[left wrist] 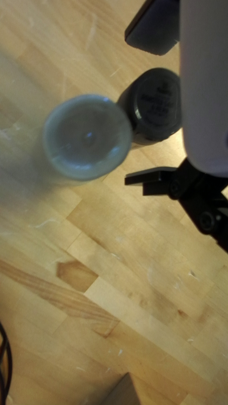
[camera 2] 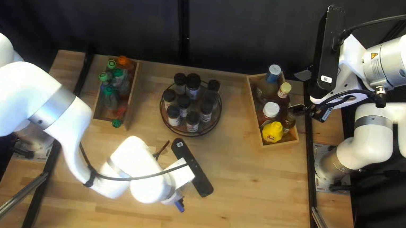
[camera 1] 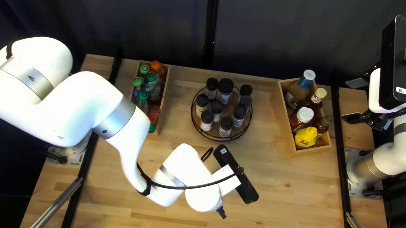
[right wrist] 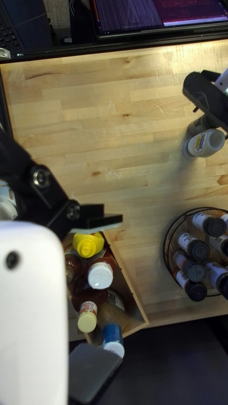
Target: Separate condiments, baby food and spices and place it in 3 different racks/containers
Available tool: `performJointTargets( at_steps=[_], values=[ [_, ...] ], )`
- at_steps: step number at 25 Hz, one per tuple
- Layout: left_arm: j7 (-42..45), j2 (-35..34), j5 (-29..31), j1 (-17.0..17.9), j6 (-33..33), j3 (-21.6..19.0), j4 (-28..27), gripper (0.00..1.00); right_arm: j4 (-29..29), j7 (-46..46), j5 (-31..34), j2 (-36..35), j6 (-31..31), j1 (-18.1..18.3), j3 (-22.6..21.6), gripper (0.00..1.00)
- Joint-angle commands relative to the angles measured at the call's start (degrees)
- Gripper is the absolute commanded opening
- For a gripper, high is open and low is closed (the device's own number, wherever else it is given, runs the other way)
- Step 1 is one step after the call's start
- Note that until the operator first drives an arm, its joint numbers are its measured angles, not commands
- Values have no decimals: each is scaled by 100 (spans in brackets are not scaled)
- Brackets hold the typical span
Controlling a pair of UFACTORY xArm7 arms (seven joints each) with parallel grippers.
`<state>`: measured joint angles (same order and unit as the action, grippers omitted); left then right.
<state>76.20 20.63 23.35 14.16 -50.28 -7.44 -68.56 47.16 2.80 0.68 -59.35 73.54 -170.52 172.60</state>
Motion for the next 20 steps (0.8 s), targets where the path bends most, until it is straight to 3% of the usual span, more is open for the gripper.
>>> performJointTargets(
  at_steps=[1,9,16,20],
  values=[
    [196,10,205,213,-326,-10,-150,0,0,0,0,0,0,0,0,100],
    [-95,-446,44,375,-980,-213,-287,0,0,0,0,0,0,0,0,100],
    [-1431,-1354,-633,65,-1977,-115,-440,0,0,0,0,0,0,0,0,100],
    [-2169,-1799,-678,-140,-2599,89,-733,0,0,0,0,0,0,0,0,100]
  ],
)
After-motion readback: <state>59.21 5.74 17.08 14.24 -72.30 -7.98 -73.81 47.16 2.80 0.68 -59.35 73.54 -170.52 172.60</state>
